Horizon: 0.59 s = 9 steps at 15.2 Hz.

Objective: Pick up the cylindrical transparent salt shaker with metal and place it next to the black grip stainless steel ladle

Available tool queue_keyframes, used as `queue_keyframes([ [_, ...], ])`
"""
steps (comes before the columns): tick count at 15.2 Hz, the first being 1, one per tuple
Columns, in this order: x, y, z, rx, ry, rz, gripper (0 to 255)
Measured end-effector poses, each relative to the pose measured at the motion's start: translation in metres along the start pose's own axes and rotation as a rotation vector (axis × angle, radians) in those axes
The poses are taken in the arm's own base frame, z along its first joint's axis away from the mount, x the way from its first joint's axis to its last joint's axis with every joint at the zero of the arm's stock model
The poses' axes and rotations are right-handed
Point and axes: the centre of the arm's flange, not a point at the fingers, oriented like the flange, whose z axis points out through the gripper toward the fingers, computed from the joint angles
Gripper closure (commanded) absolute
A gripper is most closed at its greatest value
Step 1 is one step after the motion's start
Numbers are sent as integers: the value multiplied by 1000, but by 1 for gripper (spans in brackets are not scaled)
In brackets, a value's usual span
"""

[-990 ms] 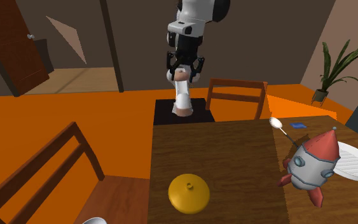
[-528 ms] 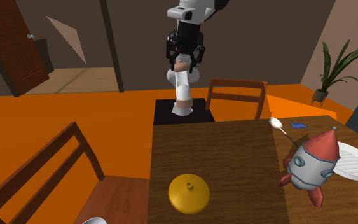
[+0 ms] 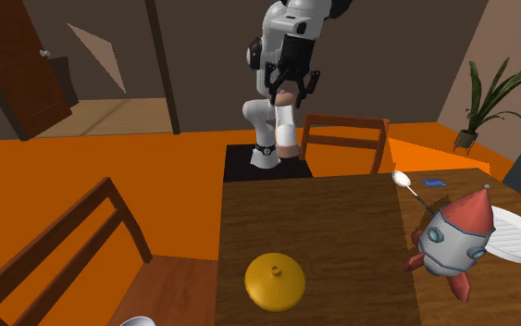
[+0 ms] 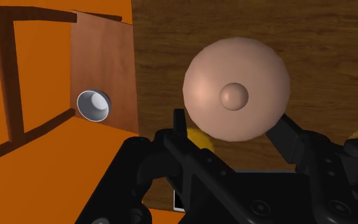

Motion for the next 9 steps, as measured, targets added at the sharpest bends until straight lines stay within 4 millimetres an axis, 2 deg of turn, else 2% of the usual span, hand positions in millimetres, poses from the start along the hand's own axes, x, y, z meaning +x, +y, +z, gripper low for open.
queue_keyframes([
  [9,-19,-112,20,0,0,0,255],
])
